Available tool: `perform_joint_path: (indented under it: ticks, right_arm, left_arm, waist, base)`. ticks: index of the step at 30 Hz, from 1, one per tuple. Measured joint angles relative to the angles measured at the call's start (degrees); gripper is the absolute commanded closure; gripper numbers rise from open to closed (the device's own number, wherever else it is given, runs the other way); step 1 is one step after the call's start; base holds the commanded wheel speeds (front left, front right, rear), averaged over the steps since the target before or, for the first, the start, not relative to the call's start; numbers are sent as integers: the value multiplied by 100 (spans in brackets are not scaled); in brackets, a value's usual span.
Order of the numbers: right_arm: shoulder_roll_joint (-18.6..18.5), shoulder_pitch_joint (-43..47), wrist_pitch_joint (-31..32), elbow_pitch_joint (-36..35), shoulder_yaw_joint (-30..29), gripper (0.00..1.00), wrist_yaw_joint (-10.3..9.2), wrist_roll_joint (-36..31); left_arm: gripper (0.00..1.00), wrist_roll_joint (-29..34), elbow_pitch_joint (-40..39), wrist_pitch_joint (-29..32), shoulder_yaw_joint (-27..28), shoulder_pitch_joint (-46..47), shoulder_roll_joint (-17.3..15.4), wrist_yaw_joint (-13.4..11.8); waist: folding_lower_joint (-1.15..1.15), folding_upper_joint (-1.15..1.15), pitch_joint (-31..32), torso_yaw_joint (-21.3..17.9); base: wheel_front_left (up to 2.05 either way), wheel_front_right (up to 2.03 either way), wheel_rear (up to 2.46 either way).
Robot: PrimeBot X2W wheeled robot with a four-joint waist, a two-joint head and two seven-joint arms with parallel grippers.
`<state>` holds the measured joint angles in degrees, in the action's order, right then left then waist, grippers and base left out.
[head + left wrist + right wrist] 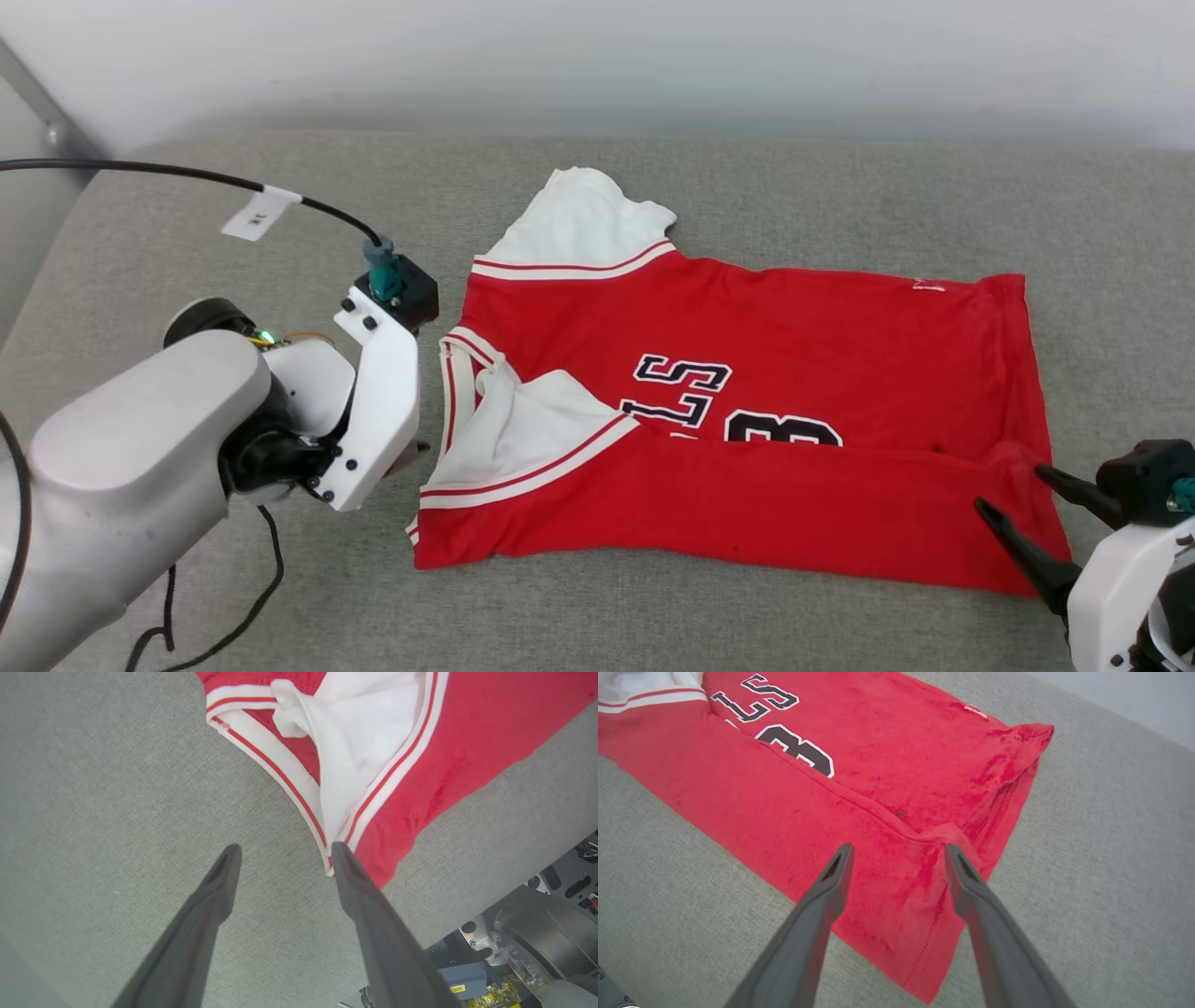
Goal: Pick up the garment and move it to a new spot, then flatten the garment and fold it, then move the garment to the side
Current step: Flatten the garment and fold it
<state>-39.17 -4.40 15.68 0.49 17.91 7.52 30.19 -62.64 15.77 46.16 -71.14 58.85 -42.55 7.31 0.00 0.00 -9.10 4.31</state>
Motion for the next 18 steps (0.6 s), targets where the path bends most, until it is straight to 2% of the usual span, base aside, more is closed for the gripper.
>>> perform_joint_path:
  ticks: [4,8,18]
  right_arm:
    - [2,-119,82,-42,110,0,0,-1]
    - [-4,-277,131,-59,191,0,0,-1]
    - [2,-595,149,34,413,0,0,-2]
  left_arm:
    - [0,-115,31,515,-68,-53,102,-51]
    - [0,-115,104,770,-126,-261,199,-68]
    - [0,13,471,781,-120,-627,325,-23]
  waist:
    - [0,0,-108,-90]
    - [0,0,-238,-209]
    - [0,0,-579,-491]
  base:
    - [0,0,0]
    - [0,0,0]
    - [0,0,0]
